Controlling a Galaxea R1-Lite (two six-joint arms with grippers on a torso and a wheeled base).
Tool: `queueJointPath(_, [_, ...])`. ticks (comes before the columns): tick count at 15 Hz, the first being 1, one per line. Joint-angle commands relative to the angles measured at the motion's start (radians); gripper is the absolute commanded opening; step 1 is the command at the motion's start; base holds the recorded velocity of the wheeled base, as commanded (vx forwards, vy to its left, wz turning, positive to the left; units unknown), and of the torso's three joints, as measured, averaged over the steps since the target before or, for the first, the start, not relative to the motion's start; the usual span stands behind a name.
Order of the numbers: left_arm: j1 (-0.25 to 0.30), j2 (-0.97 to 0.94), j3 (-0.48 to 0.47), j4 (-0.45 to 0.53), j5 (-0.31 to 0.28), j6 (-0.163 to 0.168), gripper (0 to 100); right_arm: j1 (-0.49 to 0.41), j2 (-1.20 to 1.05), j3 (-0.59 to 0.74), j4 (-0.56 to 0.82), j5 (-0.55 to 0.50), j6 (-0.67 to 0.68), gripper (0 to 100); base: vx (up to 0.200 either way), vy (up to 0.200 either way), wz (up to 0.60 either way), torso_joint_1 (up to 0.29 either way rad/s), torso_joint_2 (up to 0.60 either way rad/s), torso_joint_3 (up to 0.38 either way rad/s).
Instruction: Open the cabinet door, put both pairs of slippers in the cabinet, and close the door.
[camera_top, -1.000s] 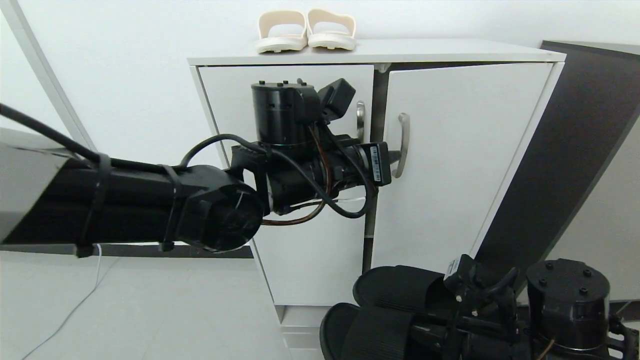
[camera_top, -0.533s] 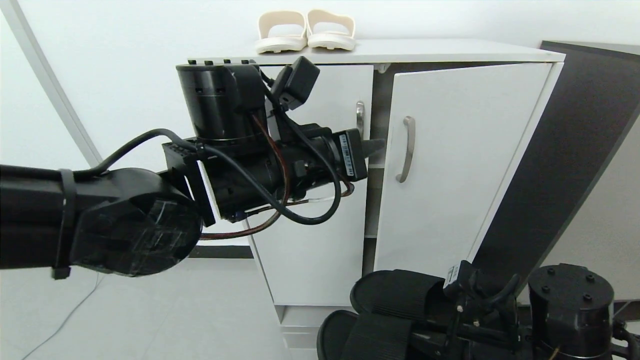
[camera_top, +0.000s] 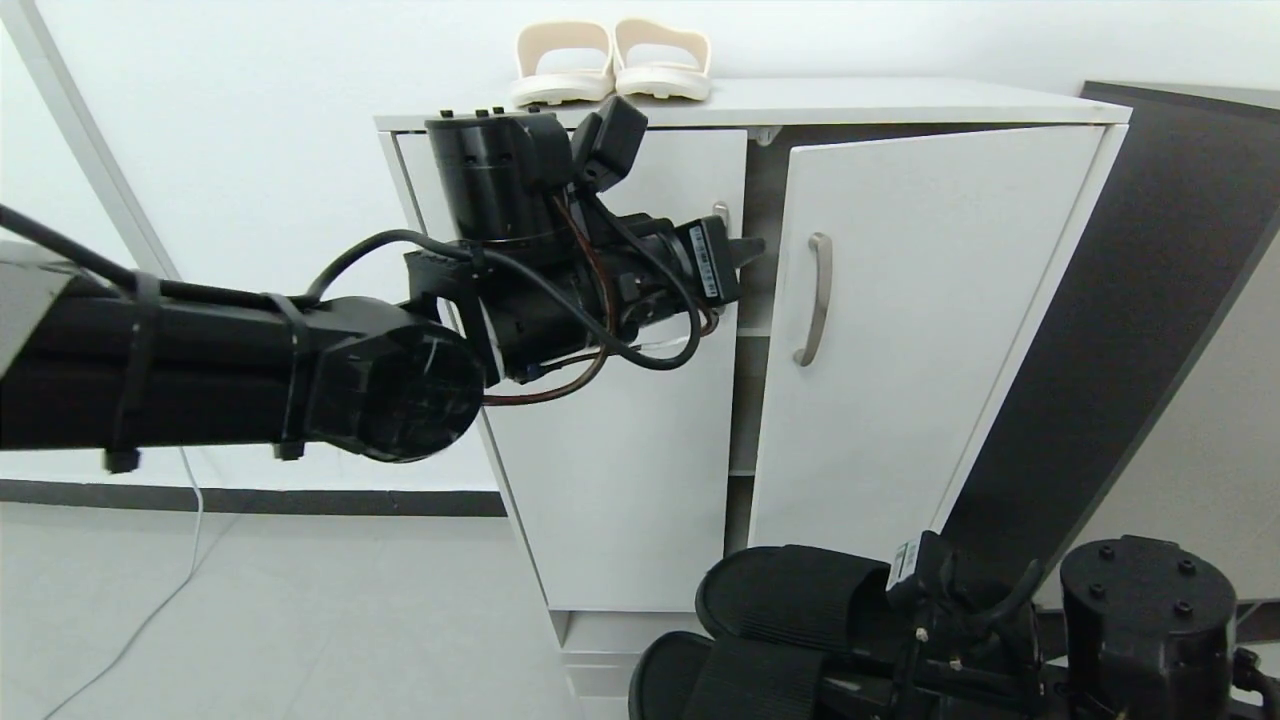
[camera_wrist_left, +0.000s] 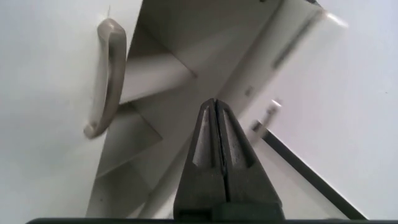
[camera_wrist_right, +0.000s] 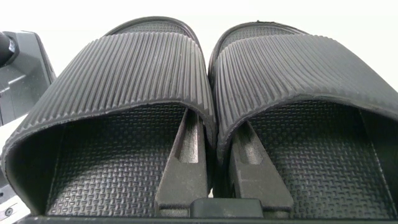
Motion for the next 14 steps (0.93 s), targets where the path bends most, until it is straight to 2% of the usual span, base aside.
queueJointPath(1, [0.009, 0.084, -0.062, 0.002, 0.002, -0.001, 0, 0.004, -0.002, 0.001, 0.001, 0.0, 0.0, 0, 0.0, 0.0, 0.0, 0.0, 0.0, 0.0])
queueJointPath(5, [0.008, 0.13, -0.128, 0.002, -0.003, -0.016, 0, 0.021, -0.001, 0.004, 0.001, 0.0, 0.0, 0, 0.0, 0.0, 0.0, 0.0, 0.0, 0.0])
queueJointPath(8, [0.008, 0.131, -0.132, 0.002, -0.003, -0.022, 0, 0.03, -0.001, 0.01, 0.001, 0.0, 0.0, 0, 0.0, 0.0, 0.0, 0.0, 0.0, 0.0])
queueJointPath(9, [0.006, 0.13, -0.125, -0.001, -0.003, -0.022, 0, 0.036, 0.001, 0.013, 0.001, 0.0, 0.0, 0, -0.2, 0.0, 0.0, 0.007, 0.01, 0.002])
queueJointPath(12, [-0.028, 0.093, -0.033, -0.085, -0.006, -0.016, 0, 0.051, 0.006, 0.021, 0.001, 0.0, 0.0, 0, -0.2, 0.0, 0.0, 0.009, 0.0, 0.004])
queueJointPath(13, [-0.07, 0.081, 0.013, -0.147, -0.009, -0.016, 0, 0.058, 0.006, 0.023, 0.001, 0.0, 0.0, 0, -0.2, 0.0, 0.0, -0.007, 0.0, 0.007])
queueJointPath(14, [-0.098, 0.07, 0.041, -0.157, -0.009, -0.016, 0, 0.062, 0.006, 0.024, 0.001, 0.0, 0.0, 0, -0.2, 0.0, 0.0, 0.002, 0.0, 0.007])
